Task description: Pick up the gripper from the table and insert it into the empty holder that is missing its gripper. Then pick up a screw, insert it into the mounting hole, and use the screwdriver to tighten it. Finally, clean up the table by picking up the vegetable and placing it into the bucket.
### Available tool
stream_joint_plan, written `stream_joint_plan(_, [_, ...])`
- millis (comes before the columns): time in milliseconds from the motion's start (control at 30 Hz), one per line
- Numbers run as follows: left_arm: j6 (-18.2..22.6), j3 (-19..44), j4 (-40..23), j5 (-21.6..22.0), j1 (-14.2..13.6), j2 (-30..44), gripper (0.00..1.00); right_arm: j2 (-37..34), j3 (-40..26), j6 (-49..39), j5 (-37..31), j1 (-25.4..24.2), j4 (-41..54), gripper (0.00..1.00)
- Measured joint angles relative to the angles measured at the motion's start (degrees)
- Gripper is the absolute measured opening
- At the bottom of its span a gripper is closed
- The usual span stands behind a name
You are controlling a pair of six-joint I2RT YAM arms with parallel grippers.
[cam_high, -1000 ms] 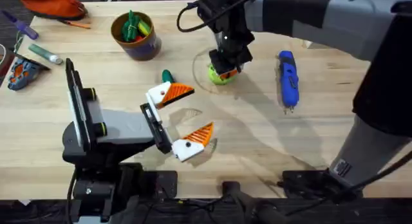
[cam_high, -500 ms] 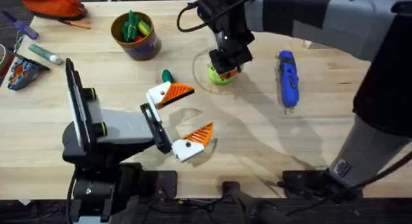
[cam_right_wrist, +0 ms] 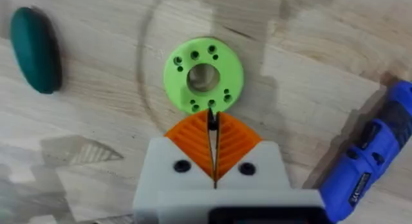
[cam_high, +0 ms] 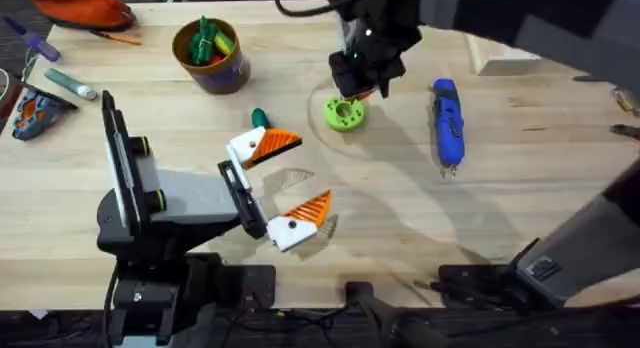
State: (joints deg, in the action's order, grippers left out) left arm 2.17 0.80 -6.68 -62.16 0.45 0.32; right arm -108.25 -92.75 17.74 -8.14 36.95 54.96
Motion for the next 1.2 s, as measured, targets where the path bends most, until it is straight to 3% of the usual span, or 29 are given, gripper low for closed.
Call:
stream_joint_plan(200, [0.0,0.0,0.0,0.0,0.0,0.0,0.985,3.5,-0.4,-1.0,0.0,0.0,2.1,0.007])
stream_joint_plan(300, [0.0,0.0,0.0,0.0,0.0,0.0,0.985,4.3,-8.3,-3.1,-0.1,0.0,11.9,0.007])
stream_joint_plan(533, [0.0,0.0,0.0,0.0,0.0,0.0,0.985,4.9,-21.6,-5.9,-0.4,0.6,19.7,0.007])
stream_joint_plan(1200, [0.0,0.0,0.0,0.0,0.0,0.0,0.985,3.8,-36.1,-13.2,-3.2,16.1,31.3,0.007])
